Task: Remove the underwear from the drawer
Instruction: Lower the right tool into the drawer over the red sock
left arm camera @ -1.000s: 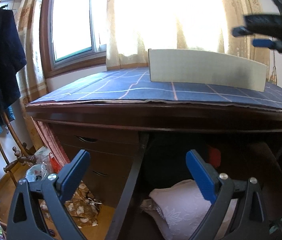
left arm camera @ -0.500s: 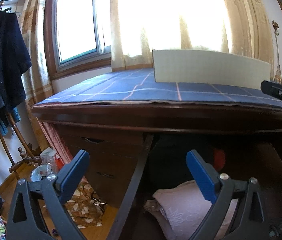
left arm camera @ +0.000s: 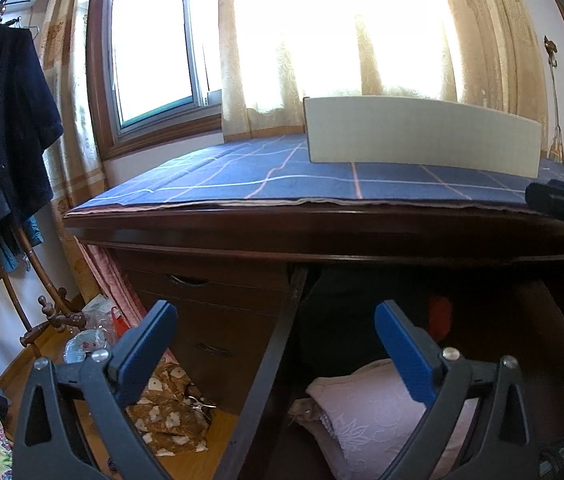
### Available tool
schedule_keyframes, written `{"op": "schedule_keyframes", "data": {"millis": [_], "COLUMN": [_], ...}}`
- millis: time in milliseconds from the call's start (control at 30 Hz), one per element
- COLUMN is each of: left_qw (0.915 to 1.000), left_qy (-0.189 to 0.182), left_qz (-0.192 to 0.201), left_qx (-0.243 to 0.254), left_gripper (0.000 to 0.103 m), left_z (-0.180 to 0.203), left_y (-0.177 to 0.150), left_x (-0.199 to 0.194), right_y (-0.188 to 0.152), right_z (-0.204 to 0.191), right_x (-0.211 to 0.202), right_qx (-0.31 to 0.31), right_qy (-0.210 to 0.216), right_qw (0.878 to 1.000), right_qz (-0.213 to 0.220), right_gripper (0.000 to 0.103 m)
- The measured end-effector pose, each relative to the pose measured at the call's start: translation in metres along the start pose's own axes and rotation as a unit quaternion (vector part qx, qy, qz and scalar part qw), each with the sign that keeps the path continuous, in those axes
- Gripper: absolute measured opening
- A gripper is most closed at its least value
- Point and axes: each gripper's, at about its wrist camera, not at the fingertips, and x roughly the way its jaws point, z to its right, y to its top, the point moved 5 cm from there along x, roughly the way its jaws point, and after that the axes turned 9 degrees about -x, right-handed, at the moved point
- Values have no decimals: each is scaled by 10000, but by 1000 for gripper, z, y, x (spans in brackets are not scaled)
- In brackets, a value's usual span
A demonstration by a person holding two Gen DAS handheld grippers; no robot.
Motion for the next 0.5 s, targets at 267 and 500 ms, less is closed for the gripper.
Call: {"op": "schedule_keyframes", "data": {"millis": [267,500], "left_qw": [9999,9999], "left_qy": [23,-98], "left_qz": [-57,43], "left_qx": [84,-91], "left_gripper": [101,101], "left_z": [1,-4], "left_y": [-1,-1], "left_x": [0,-4], "right_y": [-4,-21], "right_z": [-9,-26], "right_x": [6,30], "right_qx": [-67,-250], "right_qy": [231,1130], "right_qw": [9992,9852], "right_qz": [-325,-1266], "right_gripper": [67,67]}}
